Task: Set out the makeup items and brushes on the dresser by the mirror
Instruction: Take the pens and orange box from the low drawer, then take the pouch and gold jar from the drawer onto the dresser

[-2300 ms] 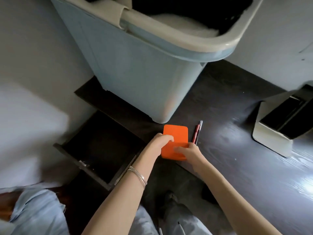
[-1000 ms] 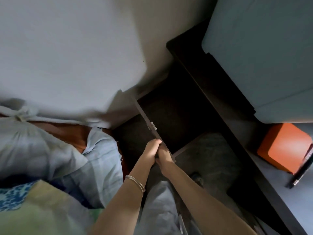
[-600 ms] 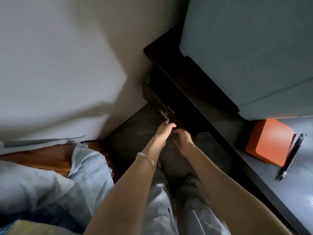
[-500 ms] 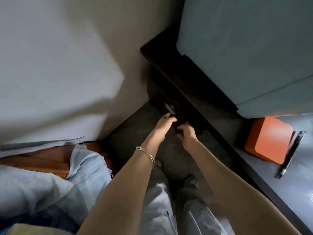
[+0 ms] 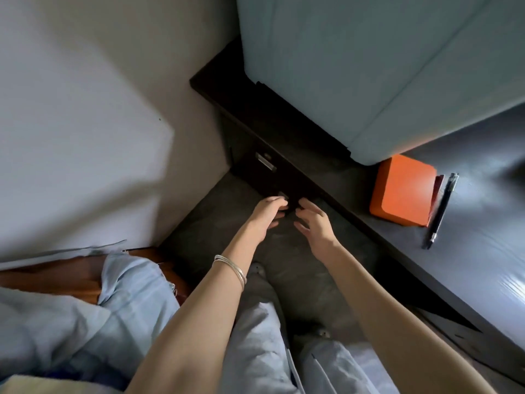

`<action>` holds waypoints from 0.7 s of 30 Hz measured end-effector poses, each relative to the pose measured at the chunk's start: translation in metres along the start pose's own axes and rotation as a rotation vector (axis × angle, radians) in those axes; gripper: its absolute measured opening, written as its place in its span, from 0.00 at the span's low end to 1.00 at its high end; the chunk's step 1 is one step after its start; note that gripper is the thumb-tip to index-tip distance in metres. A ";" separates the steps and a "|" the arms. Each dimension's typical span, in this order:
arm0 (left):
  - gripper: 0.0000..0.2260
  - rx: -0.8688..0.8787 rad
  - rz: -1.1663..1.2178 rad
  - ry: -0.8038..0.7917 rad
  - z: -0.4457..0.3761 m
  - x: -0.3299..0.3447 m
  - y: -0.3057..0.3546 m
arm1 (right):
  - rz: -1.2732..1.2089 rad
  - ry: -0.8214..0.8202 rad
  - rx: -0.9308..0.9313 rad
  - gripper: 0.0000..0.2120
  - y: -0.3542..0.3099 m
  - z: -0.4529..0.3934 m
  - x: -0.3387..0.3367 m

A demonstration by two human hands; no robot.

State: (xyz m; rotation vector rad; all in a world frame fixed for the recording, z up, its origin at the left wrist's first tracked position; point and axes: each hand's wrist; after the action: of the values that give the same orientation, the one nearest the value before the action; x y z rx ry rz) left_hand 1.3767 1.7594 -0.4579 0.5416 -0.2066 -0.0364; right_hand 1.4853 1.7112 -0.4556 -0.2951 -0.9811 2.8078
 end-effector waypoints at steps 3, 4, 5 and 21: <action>0.15 -0.003 -0.037 -0.050 0.014 0.023 -0.022 | -0.020 0.036 -0.029 0.23 0.020 0.017 -0.029; 0.15 -0.004 -0.053 -0.061 0.019 0.031 -0.030 | -0.033 0.051 -0.039 0.23 0.028 0.024 -0.040; 0.15 -0.005 -0.067 -0.069 0.025 0.040 -0.039 | -0.052 0.067 -0.046 0.23 0.037 0.031 -0.052; 0.14 -0.088 -0.373 -0.400 0.128 0.314 -0.264 | -0.387 0.449 -0.017 0.20 0.253 0.179 -0.345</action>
State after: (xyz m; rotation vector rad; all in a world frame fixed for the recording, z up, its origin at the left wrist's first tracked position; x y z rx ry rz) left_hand 1.6630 1.4404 -0.4289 0.4756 -0.4888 -0.5170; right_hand 1.7581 1.3366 -0.4308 -0.6283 -0.8468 2.2483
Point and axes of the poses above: each hand's wrist, its own z-axis away from the middle knuckle, its own x-axis out of the palm, y = z × x, and after that the axes turned 14 degrees about z, right-handed
